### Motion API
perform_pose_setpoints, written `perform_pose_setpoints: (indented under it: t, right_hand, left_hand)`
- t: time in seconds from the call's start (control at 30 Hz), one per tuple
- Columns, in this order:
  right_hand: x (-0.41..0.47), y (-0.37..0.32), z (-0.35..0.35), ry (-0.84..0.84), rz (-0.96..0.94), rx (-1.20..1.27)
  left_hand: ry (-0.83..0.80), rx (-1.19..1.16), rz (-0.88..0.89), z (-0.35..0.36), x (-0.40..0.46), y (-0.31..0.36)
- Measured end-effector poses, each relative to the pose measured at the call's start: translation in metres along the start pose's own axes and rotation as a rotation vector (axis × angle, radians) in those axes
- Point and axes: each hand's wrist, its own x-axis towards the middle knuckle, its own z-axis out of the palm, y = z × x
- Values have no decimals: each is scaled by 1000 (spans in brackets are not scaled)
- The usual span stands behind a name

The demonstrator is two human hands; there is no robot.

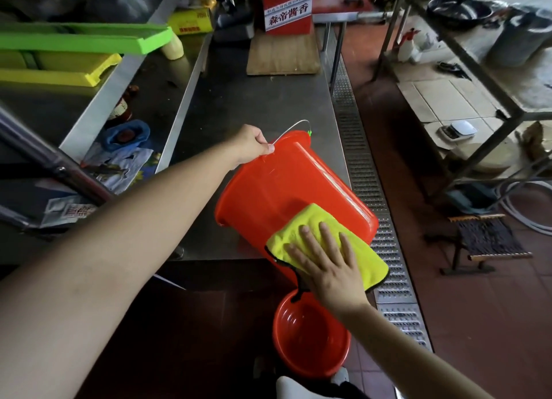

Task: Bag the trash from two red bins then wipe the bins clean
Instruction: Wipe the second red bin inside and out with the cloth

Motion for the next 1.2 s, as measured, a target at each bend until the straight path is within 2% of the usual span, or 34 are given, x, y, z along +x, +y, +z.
perform_pose_setpoints:
  t: [0.33, 0.43, 0.6, 0.7, 0.8, 1.03, 1.13, 1.2]
  right_hand:
    - [168, -58, 4, -98, 56, -25]
    - [148, -46, 0, -61, 29, -21]
    - [45, -1, -7, 12, 44, -6]
    - [-2, 24, -14, -1, 64, 44]
    - [-3, 31, -21, -53, 55, 67]
    - [128, 7, -31, -212, 172, 155]
    - [178, -3, -30, -233, 172, 155]
    - [181, -3, -29, -220, 158, 148]
  left_hand:
    - [-2, -33, 52, -4, 10, -14]
    - [-3, -43, 79, -5, 13, -19]
    - [-20, -22, 83, -2, 12, -23]
    - [-15, -18, 78, -2, 11, -22]
    - [-10, -35, 69, 1, 10, -21]
    - [-3, -103, 62, 6, 6, -23]
    - [7, -125, 60, 3, 8, -23]
    - [14, -113, 65, 1, 7, -22]
